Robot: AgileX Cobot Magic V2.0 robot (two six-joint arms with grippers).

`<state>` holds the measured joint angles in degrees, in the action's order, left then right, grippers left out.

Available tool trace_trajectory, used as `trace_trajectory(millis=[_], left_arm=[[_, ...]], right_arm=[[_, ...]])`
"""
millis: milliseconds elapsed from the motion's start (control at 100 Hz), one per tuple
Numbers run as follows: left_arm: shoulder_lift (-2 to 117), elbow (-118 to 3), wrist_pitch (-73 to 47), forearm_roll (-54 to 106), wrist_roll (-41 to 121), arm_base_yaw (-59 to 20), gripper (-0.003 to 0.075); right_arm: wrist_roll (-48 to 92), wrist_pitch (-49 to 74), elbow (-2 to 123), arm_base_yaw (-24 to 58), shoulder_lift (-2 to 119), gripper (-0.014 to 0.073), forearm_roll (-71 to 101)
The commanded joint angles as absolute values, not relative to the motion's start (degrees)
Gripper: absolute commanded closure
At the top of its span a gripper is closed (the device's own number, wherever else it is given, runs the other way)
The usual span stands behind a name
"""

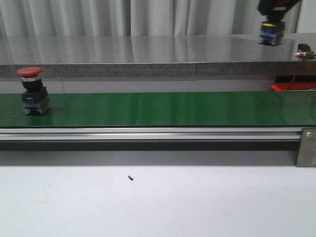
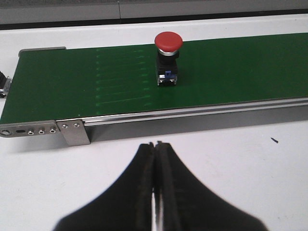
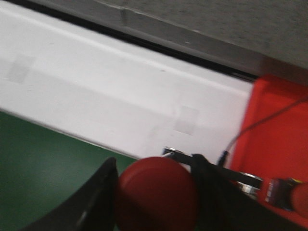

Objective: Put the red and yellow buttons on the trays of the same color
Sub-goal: 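Carry the red button to the red tray and release it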

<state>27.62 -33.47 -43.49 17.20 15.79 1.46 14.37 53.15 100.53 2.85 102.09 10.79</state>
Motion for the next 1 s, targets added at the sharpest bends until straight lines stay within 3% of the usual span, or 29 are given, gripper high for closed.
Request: trace_trajectory(millis=[0, 440, 990], left_arm=[[27.9, -34.9, -39.3, 18.3, 15.8, 1.0, 0.074], [27.9, -34.9, -39.3, 18.3, 15.8, 1.0, 0.074], [27.9, -34.9, -39.3, 18.3, 15.8, 1.0, 0.074]], right_arm=[[14.9, 51.1, 101.7, -2.1, 98.7, 0.0419, 11.1], [14.9, 42.4, 95.0, -18.9, 98.8, 0.0419, 10.8], [13.8, 35.5, 94.6, -23.4, 109.4, 0.0419, 10.7]])
